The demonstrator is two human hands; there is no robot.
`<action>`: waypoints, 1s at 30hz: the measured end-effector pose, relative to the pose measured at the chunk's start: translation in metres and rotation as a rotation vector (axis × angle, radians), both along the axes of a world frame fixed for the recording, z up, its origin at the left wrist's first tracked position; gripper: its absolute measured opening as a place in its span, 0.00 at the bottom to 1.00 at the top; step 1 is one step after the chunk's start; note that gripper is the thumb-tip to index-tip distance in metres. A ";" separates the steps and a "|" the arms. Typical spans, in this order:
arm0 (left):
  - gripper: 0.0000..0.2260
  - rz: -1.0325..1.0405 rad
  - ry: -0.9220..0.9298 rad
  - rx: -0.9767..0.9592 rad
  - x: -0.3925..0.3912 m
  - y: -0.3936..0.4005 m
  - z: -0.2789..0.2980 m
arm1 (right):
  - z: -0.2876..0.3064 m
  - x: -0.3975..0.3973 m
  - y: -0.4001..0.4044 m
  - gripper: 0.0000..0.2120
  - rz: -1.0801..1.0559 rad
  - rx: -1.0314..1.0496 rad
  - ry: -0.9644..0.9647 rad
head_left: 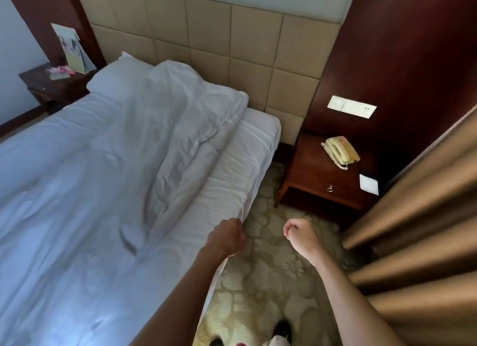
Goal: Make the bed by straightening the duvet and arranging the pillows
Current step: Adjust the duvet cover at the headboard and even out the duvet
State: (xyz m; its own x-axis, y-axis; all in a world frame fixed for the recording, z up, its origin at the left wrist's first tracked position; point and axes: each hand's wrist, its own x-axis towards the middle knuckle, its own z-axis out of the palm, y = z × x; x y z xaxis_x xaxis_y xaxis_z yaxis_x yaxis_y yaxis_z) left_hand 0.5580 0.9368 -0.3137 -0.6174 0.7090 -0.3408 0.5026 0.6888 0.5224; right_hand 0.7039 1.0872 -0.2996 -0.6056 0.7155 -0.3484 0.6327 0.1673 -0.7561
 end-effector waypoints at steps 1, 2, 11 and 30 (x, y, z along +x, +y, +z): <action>0.09 -0.008 0.003 -0.003 -0.005 0.015 0.000 | -0.005 -0.007 0.014 0.18 0.009 -0.011 -0.010; 0.09 -0.013 0.007 -0.007 -0.010 0.030 -0.002 | -0.010 -0.014 0.027 0.17 0.024 -0.024 -0.020; 0.02 0.160 0.044 -0.014 -0.102 0.180 0.006 | -0.016 -0.133 0.206 0.16 0.207 0.008 -0.051; 0.09 0.456 0.036 -0.210 -0.290 0.374 -0.011 | -0.009 -0.364 0.425 0.18 0.592 0.142 -0.207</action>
State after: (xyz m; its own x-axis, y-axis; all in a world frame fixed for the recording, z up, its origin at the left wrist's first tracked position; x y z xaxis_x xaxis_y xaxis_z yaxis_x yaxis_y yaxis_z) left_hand 0.2682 1.3112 -0.3244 -0.8623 0.2827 -0.4201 0.1410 0.9309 0.3369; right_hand 0.3400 1.5123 -0.3087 -0.8423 0.3286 -0.4272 0.5333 0.6225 -0.5727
